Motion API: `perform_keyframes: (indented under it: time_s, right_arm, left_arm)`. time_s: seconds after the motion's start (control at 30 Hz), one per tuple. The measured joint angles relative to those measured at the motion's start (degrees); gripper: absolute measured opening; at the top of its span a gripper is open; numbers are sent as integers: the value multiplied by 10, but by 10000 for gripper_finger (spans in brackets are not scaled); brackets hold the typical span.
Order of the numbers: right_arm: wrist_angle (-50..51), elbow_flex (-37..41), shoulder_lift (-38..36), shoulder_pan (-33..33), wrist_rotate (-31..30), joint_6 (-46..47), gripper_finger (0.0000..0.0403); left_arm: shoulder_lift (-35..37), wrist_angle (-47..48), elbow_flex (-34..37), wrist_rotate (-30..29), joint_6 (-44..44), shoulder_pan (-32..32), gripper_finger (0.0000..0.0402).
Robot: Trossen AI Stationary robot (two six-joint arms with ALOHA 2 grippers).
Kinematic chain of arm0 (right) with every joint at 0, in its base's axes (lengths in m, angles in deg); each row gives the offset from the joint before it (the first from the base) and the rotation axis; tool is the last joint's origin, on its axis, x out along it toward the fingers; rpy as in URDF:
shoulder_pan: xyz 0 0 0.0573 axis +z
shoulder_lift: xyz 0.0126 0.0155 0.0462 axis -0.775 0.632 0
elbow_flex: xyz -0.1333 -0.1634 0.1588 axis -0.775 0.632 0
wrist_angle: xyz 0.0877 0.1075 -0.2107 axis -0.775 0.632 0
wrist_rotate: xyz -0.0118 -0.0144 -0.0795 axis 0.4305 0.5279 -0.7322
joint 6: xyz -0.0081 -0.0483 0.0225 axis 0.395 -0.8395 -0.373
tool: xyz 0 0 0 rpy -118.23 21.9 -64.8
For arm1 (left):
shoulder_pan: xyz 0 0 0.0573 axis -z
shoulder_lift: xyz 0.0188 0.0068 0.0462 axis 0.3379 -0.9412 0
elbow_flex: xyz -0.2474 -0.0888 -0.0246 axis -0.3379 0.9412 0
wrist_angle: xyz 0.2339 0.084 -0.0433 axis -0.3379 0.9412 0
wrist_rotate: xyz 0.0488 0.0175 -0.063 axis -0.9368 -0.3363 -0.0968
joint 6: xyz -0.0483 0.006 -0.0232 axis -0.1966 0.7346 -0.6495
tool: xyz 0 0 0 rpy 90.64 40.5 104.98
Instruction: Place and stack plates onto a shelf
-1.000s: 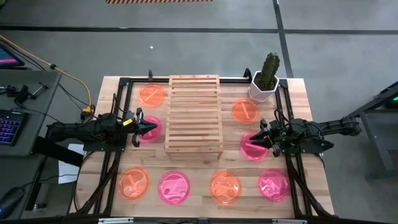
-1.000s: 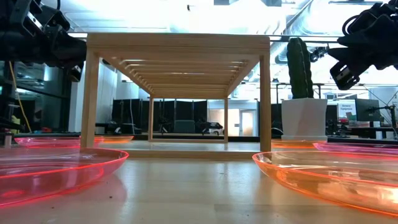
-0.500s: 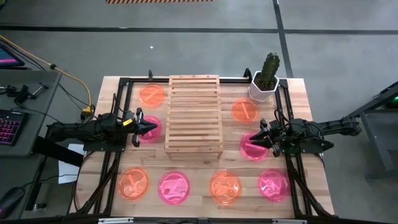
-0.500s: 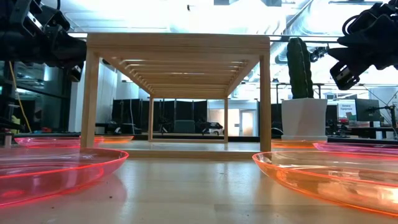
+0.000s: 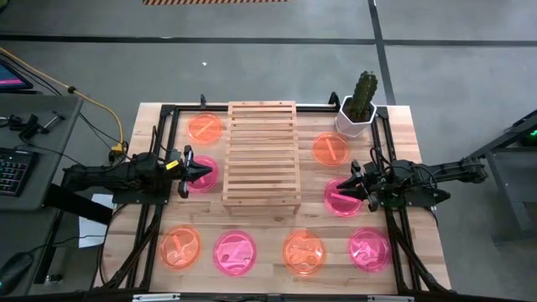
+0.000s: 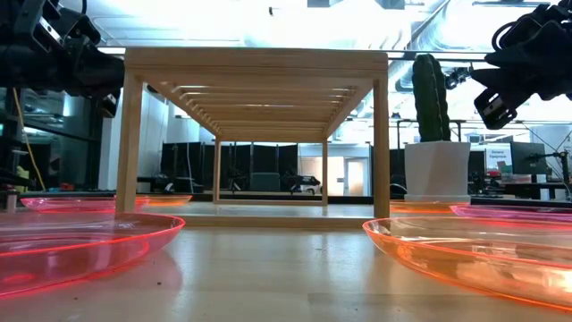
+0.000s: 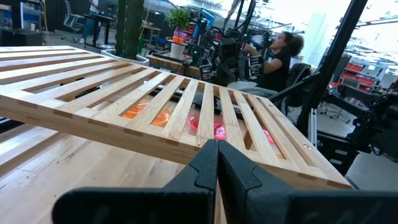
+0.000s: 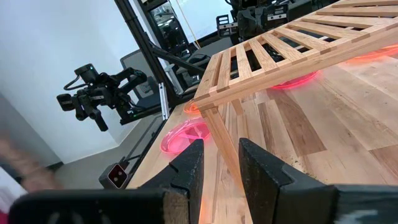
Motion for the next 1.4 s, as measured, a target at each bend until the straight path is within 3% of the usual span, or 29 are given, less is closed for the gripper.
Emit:
perform_keyframes:
  time_s: [1.4]
  right_arm:
    - [0, 0, 0, 0, 0, -13, 83]
  left_arm:
    - [0, 0, 0, 0, 0, 0, 0]
